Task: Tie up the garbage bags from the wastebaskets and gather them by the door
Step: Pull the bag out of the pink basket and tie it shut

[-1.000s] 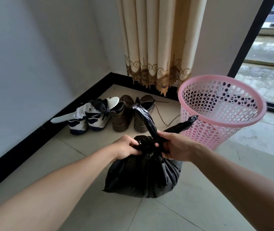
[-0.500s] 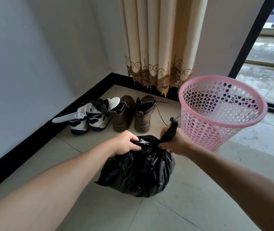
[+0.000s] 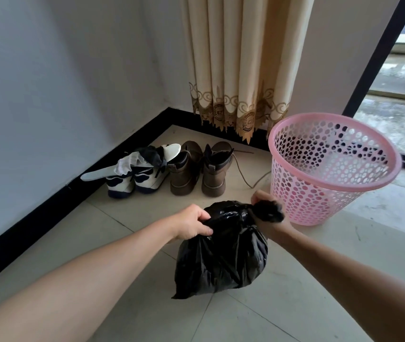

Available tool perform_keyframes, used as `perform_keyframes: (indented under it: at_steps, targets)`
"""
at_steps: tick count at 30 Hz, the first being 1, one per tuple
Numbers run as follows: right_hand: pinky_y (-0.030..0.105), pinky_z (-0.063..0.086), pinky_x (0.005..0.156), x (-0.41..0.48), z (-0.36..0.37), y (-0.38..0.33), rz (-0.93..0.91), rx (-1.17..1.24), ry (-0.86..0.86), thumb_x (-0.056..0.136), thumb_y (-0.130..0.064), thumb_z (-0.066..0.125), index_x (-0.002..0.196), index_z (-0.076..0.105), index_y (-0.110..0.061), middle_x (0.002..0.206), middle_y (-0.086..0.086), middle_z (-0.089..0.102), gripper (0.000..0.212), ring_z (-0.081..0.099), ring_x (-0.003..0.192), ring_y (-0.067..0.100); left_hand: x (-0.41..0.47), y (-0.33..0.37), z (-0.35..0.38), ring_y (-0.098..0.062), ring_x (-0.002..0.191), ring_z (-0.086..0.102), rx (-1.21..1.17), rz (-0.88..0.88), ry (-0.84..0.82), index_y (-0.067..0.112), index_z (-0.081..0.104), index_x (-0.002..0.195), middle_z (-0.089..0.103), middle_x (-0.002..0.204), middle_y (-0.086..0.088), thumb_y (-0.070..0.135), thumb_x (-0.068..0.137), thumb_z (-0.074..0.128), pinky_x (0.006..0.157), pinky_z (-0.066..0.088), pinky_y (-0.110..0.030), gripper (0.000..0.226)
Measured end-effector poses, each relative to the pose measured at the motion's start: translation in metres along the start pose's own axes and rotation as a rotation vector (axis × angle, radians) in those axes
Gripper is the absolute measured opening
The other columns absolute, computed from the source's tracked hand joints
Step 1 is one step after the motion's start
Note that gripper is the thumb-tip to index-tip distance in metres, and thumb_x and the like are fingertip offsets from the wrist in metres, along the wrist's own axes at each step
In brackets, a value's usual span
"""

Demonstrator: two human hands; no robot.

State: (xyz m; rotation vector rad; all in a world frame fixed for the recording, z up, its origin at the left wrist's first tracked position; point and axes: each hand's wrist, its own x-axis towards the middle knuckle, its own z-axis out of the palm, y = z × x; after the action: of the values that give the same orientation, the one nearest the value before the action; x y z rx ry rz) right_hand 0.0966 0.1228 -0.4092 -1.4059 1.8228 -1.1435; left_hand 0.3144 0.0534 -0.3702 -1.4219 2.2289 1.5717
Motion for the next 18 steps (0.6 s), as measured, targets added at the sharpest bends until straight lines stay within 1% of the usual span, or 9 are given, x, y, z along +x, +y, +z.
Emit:
perform_keyframes:
  at_steps: [2,3,4,6,8,11,13,16,18]
  targets:
    - [0.034,0.057,0.068,-0.002,-0.002,-0.007,0.276,0.294,-0.115,0.081,-0.007,0.073,0.079,0.061,-0.010,0.077,0.007,0.067,0.012,0.067,0.074,0.019,-0.001,-0.008,0.000,-0.019,0.081,0.063,0.022,-0.041,-0.022,0.010,0.072,0.090,0.071,0.092,-0.013,0.003,0.084,0.066,0.084,0.052,-0.033,0.011]
    - [0.038,0.060,0.076,-0.003,-0.003,-0.009,0.417,0.395,-0.180,0.084,-0.013,0.073,0.090,0.065,-0.006,0.087,0.013,0.073,0.013,0.072,0.080,0.025,-0.001,-0.011,0.001,-0.018,0.076,0.061,0.050,-0.067,-0.046,0.010,0.071,0.087,0.068,0.086,-0.010,0.002,0.084,0.065,0.076,0.051,-0.028,0.010]
    - [0.039,0.061,0.079,-0.004,-0.005,-0.010,0.511,0.449,-0.199,0.085,-0.020,0.073,0.099,0.065,-0.005,0.094,0.014,0.074,0.022,0.073,0.084,0.027,-0.001,-0.012,0.001,-0.016,0.069,0.057,0.074,-0.092,-0.077,0.013,0.068,0.081,0.064,0.081,-0.008,0.003,0.085,0.064,0.067,0.047,-0.025,0.011]
    - [0.035,0.059,0.072,-0.003,-0.011,-0.010,0.577,0.477,-0.104,0.084,-0.030,0.073,0.104,0.063,-0.008,0.098,0.012,0.073,0.032,0.071,0.083,0.023,-0.001,-0.009,-0.002,-0.013,0.061,0.048,0.149,-0.153,-0.119,0.017,0.063,0.075,0.054,0.076,-0.005,0.008,0.085,0.064,0.057,0.042,-0.022,0.014]
    - [0.031,0.050,0.062,-0.004,-0.017,-0.009,0.601,0.517,0.054,0.086,-0.030,0.070,0.100,0.063,-0.009,0.094,0.009,0.072,0.026,0.063,0.077,0.017,0.002,-0.003,-0.004,-0.015,0.064,0.047,0.172,-0.197,-0.094,0.016,0.064,0.085,0.051,0.080,-0.006,0.014,0.082,0.066,0.055,0.042,-0.023,0.004]
    - [0.026,0.040,0.056,-0.006,-0.028,-0.007,0.732,0.653,0.211,0.088,-0.024,0.066,0.095,0.065,-0.009,0.079,0.004,0.065,0.016,0.054,0.065,0.013,0.020,0.010,-0.004,-0.017,0.068,0.050,0.045,-0.071,0.150,0.011,0.069,0.089,0.056,0.078,-0.005,0.015,0.078,0.065,0.060,0.043,-0.027,0.013]
    - [0.024,0.038,0.052,-0.007,-0.032,-0.005,0.822,0.720,0.225,0.089,-0.023,0.065,0.090,0.066,-0.009,0.073,0.003,0.060,0.014,0.050,0.057,0.012,0.034,0.024,0.003,-0.014,0.071,0.052,0.075,0.078,0.292,0.018,0.070,0.090,0.061,0.083,-0.001,0.019,0.075,0.071,0.073,0.049,-0.030,0.014]
    - [0.023,0.035,0.046,-0.011,-0.034,-0.003,0.886,0.789,0.194,0.091,-0.024,0.064,0.084,0.065,-0.010,0.065,0.003,0.055,0.016,0.045,0.050,0.012,0.051,0.043,0.024,-0.011,0.077,0.054,0.231,0.196,0.223,0.028,0.069,0.108,0.063,0.102,0.003,0.029,0.072,0.077,0.083,0.049,-0.027,0.037]
    - [0.024,0.034,0.047,-0.013,-0.033,-0.004,0.888,0.812,0.189,0.092,-0.023,0.063,0.080,0.063,-0.010,0.065,0.002,0.057,0.017,0.045,0.050,0.014,0.060,0.050,0.039,-0.016,0.083,0.058,0.335,0.226,0.163,0.029,0.067,0.112,0.063,0.105,0.002,0.027,0.073,0.076,0.086,0.051,-0.030,0.041]
